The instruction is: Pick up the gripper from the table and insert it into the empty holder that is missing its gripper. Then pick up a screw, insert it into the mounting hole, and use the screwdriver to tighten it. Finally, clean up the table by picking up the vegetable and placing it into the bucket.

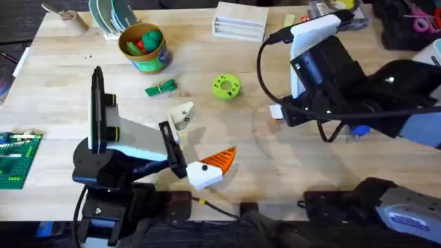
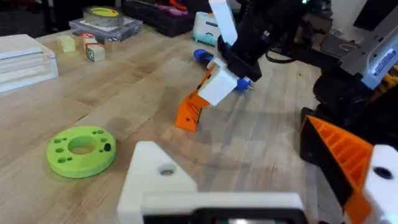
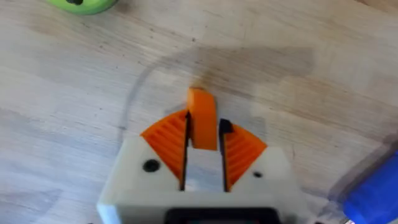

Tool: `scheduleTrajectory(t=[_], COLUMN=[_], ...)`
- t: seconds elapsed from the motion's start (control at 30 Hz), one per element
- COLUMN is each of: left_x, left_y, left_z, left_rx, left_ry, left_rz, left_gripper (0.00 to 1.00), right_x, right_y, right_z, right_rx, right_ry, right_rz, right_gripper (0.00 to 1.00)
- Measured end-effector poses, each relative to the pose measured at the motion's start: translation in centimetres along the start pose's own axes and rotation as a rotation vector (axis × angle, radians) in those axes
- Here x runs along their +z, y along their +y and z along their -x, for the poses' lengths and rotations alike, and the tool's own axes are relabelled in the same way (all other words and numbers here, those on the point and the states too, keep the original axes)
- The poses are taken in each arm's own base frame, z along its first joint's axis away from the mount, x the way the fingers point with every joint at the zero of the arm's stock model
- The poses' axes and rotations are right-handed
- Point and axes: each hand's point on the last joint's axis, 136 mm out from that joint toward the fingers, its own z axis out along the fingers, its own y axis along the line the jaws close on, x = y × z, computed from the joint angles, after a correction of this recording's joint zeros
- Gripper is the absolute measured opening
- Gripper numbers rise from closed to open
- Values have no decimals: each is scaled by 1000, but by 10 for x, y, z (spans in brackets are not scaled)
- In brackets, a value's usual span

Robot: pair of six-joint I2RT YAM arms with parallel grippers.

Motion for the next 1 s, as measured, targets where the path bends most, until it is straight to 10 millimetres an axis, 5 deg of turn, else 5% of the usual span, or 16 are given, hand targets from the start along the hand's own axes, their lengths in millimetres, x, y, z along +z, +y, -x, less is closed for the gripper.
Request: scheduleTrajectory(t=[0.23, 0.47, 0.73, 1.0], left_x=[0, 0, 0, 0], left_y=[0, 0, 0, 0], left_z=[0, 0, 0, 0], left_rx=[0, 0, 0, 0], left_ry=[0, 0, 0, 0], left_rz=[0, 0, 0, 0], left_gripper=[993, 993, 993, 993], right_x=[0, -14, -74, -129], right_y=[1, 1, -3, 46], right_z=[5, 12, 34, 54], right_rx=[4, 6, 37, 21], right_ry=[-20, -35, -192, -399], right_rz=[5, 10, 67, 432], right_gripper=[23, 18, 14, 12])
